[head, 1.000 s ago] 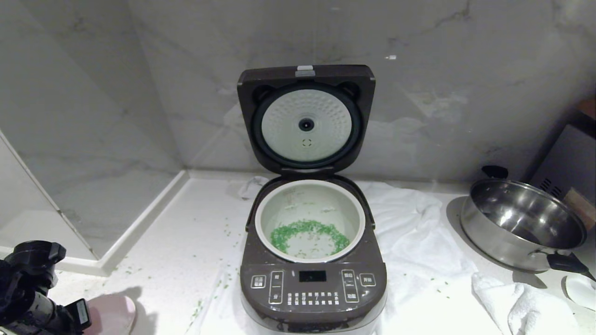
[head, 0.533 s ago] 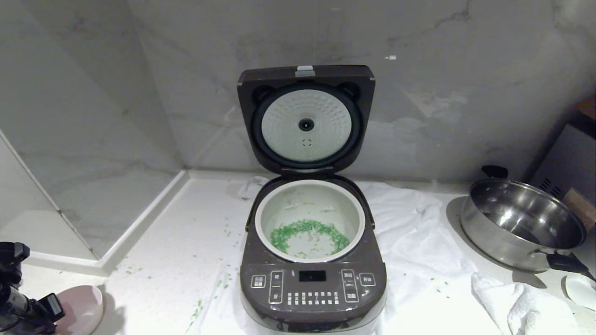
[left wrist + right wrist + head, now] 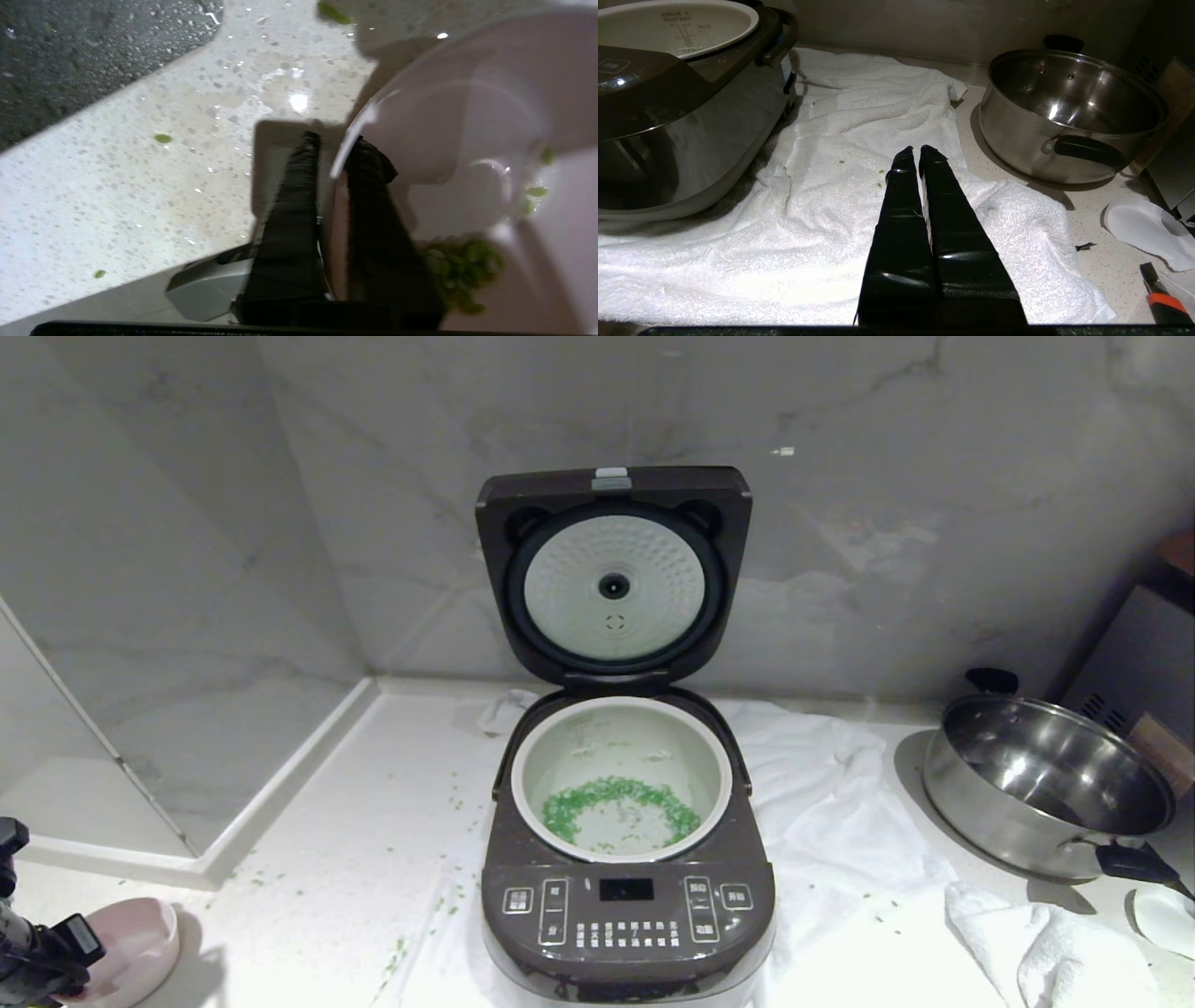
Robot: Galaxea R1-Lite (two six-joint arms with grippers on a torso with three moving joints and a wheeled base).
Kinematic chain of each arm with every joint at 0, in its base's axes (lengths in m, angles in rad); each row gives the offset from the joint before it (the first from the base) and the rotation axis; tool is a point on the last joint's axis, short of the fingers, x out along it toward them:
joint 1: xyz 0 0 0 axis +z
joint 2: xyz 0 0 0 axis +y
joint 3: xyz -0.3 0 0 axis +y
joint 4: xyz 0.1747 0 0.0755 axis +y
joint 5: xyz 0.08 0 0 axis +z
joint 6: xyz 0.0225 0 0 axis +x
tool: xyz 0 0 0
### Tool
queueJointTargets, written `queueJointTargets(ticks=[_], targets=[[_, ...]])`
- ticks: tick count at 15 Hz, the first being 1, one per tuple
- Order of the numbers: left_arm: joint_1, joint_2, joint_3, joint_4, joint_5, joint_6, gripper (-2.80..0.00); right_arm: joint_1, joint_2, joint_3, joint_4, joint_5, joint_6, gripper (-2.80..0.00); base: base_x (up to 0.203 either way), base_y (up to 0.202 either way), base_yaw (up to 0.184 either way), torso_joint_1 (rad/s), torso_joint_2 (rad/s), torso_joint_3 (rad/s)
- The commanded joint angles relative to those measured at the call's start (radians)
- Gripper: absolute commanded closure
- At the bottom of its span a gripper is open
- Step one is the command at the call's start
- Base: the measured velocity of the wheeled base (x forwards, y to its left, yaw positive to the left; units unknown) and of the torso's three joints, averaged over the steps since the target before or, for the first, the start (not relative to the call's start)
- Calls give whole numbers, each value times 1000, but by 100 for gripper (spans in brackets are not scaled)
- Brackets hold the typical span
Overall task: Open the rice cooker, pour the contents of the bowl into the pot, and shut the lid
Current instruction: Place the bowl on the table
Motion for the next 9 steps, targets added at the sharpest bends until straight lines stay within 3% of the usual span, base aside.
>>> queueJointTargets(ticks=[1, 9], targets=[[5, 16, -2, -1, 2, -2, -280, 0, 0, 0, 0, 1, -1, 0, 0, 0, 0, 0, 0, 0], [-11, -97, -14, 15, -2, 3, -280, 1, 0, 0, 0, 1, 0, 0, 0, 0, 0, 0, 0, 0]])
